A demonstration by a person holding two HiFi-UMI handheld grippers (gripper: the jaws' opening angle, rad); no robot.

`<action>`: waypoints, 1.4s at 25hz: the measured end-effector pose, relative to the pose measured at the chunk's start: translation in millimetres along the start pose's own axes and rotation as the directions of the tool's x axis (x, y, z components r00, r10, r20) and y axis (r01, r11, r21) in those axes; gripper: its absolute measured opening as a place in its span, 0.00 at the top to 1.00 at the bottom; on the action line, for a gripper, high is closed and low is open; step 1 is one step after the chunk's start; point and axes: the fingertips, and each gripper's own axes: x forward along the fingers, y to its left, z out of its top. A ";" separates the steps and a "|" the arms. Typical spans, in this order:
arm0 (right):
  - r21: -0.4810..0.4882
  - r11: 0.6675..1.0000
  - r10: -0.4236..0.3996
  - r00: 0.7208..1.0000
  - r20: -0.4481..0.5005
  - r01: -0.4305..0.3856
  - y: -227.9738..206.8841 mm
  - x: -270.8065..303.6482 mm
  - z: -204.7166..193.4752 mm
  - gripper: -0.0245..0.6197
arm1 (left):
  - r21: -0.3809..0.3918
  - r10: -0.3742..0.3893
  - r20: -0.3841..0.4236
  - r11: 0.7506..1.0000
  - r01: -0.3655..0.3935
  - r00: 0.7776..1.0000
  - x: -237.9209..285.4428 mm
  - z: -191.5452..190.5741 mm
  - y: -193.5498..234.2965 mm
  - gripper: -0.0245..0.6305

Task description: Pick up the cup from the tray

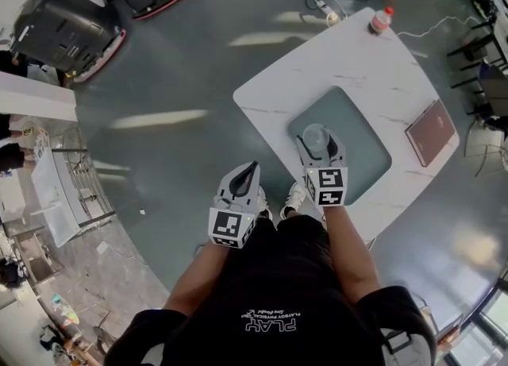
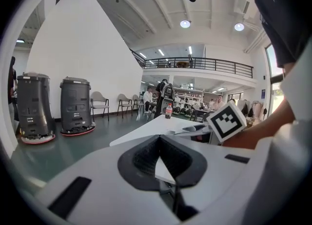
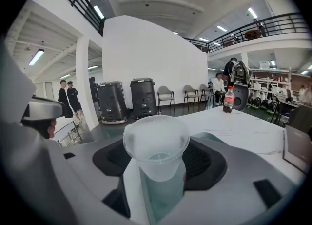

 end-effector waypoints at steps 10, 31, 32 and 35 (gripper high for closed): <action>-0.041 0.999 0.002 0.997 0.079 0.001 30.6 -81.3 37.2 0.48 | -0.003 -0.037 0.047 0.999 0.037 0.998 -0.8 23.0 -4.0 0.96; -0.101 0.992 -0.061 0.983 0.172 0.080 24.2 -130.4 65.7 0.50 | 0.095 -0.062 0.088 0.994 0.054 0.994 5.2 60.7 -36.1 0.96; -0.099 0.992 -0.062 0.983 0.175 0.080 21.1 -128.7 66.8 0.50 | 0.096 -0.060 0.090 0.994 0.051 0.994 6.1 60.9 -37.1 0.96; -0.103 0.991 -0.066 0.981 0.183 0.086 17.2 -125.1 70.2 0.50 | 0.098 -0.056 0.090 0.994 0.047 0.994 6.5 59.3 -38.1 0.96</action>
